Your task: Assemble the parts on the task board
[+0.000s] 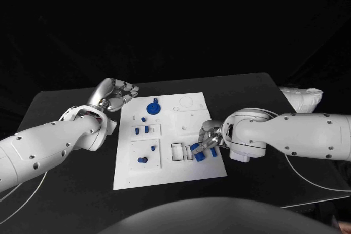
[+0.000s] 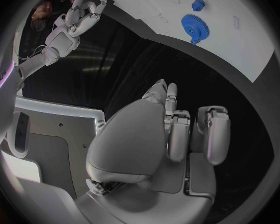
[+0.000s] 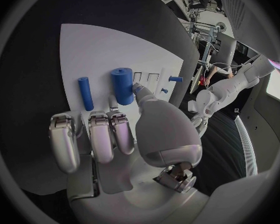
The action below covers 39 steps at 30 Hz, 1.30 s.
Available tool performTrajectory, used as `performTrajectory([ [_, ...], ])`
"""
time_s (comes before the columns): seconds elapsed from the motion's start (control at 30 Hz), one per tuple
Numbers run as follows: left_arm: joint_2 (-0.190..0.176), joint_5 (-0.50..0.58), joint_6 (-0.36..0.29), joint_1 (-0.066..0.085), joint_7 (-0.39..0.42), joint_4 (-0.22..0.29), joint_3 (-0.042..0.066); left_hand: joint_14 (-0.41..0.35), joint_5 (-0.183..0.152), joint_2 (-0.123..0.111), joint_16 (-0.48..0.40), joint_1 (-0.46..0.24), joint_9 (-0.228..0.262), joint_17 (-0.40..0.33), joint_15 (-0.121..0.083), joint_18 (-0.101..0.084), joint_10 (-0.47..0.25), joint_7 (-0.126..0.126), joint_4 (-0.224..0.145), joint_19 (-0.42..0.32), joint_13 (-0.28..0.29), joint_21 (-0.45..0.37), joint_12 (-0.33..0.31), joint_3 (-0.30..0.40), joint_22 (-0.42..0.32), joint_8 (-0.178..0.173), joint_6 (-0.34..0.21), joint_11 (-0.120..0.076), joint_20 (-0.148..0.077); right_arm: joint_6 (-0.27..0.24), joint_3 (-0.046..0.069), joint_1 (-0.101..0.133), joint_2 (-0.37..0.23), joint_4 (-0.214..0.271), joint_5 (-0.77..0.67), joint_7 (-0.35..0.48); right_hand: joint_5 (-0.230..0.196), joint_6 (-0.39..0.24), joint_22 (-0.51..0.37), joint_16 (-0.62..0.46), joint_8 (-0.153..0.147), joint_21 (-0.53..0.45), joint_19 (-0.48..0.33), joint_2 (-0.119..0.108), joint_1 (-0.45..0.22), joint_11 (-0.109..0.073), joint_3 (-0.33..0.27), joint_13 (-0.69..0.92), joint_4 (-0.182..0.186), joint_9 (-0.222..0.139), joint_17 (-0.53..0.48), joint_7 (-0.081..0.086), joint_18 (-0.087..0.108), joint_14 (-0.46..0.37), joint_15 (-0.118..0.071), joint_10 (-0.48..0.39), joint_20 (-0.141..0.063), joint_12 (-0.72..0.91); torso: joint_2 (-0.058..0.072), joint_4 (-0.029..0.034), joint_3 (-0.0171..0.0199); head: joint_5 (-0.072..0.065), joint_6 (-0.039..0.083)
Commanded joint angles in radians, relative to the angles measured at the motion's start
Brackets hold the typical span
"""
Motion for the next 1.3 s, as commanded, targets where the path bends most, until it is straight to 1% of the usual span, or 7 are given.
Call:
performTrajectory([
  [0.03,0.002,-0.002,0.013,0.001,0.011,0.002,0.001,0.104,-0.004,0.001,-0.005,-0.003,0.0,0.263,-0.003,-0.017,-0.001,0.002,0.001,0.085,0.0,0.003,-0.004,0.005,0.255,-0.005,0.002,0.003,-0.004,0.054,-0.009,-0.014,0.008,-0.001,-0.004,-0.055,0.006,-0.005,0.263,0.004,0.004,0.004,0.105,-0.009,-0.005,0.001,0.0,0.263,-0.005,0.002,0.263,0.019,-0.014,0.103,0.001,0.103,0.001,0.003,0.0,0.001,0.0003,-0.001,0.0],
  [0.23,0.002,-0.002,0.014,0.001,0.011,0.002,0.001,0.104,-0.004,0.001,-0.005,-0.003,0.0,0.263,-0.003,-0.017,-0.001,0.002,0.001,0.085,0.0,0.003,-0.004,0.005,0.255,-0.005,0.002,0.003,-0.004,0.058,-0.009,-0.016,0.01,-0.002,-0.02,-0.06,0.007,-0.011,0.263,0.004,0.007,0.004,0.105,-0.013,-0.001,0.001,0.006,0.263,-0.015,0.007,0.263,0.018,-0.014,0.103,0.0,0.103,0.001,0.003,0.0,0.0003,0.0002,-0.002,0.0],
  [0.5,0.002,-0.002,0.016,0.001,0.011,0.002,0.001,0.104,-0.004,0.001,-0.005,-0.003,0.0,0.263,-0.003,-0.017,-0.001,0.002,0.001,0.085,0.0,0.003,-0.004,0.005,0.255,-0.005,0.002,0.003,-0.004,0.087,-0.009,-0.018,0.011,-0.002,-0.037,-0.068,-0.029,-0.025,0.263,0.004,0.016,0.004,0.105,-0.035,-0.008,0.001,0.011,0.263,-0.026,0.022,0.263,0.019,-0.014,0.103,0.0,0.103,0.001,0.003,0.0,0.0005,0.0002,-0.003,0.0],
  [0.7,0.002,-0.002,0.016,0.001,0.011,0.002,0.001,0.104,-0.004,0.001,-0.005,-0.003,0.0,0.263,-0.003,-0.017,-0.001,0.002,0.001,0.085,0.0,0.003,-0.004,0.005,0.255,-0.005,0.002,0.003,-0.004,0.096,-0.009,-0.019,0.011,0.0,-0.051,-0.072,-0.033,-0.039,0.263,0.004,0.022,0.004,0.105,-0.041,0.001,0.0,0.021,0.263,-0.038,0.032,0.263,0.017,-0.014,0.103,-0.001,0.103,0.0,0.003,0.0,0.0008,0.0003,-0.002,0.0],
  [1.0,0.002,-0.002,0.018,0.001,0.011,0.002,0.001,0.104,-0.004,0.001,-0.005,-0.003,0.0,0.263,-0.003,-0.017,-0.001,0.002,0.001,0.085,0.0,0.003,-0.004,0.005,0.255,-0.005,0.002,0.003,-0.004,0.093,-0.009,-0.019,0.007,0.002,-0.068,-0.072,0.061,-0.047,0.263,0.004,0.033,0.004,0.105,-0.025,0.04,0.002,0.075,0.263,-0.077,0.051,0.263,0.02,-0.014,0.103,0.0,0.103,0.0,0.003,0.0,-0.0003,0.0004,-0.003,0.0],
  [1.17,0.002,-0.002,0.018,0.001,0.011,0.002,0.001,0.104,-0.004,0.001,-0.005,-0.003,0.0,0.263,-0.003,-0.017,-0.001,0.002,0.001,0.085,0.0,0.003,-0.004,0.005,0.255,-0.005,0.002,0.003,-0.004,0.093,-0.009,-0.02,0.006,0.001,-0.07,-0.073,0.072,-0.021,0.263,0.004,0.022,0.004,0.105,-0.015,0.038,0.002,0.097,0.263,-0.082,0.043,0.263,0.02,-0.014,0.103,0.001,0.103,0.001,0.003,0.0,-0.0001,0.0,-0.004,0.0],
  [1.3,0.002,-0.002,0.019,0.001,0.011,0.002,0.001,0.104,-0.004,0.001,-0.005,-0.003,0.0,0.263,-0.003,-0.017,-0.001,0.002,0.001,0.085,0.0,0.003,-0.004,0.005,0.255,-0.005,0.002,0.003,-0.004,0.09,-0.009,-0.02,0.006,0.0,-0.07,-0.072,0.07,0.017,0.263,0.004,-0.007,0.004,0.105,-0.011,0.03,-0.001,0.119,0.263,-0.084,0.021,0.263,0.015,-0.014,0.103,-0.001,0.103,-0.001,0.003,0.0,-0.0003,0.0003,-0.004,0.0],
])
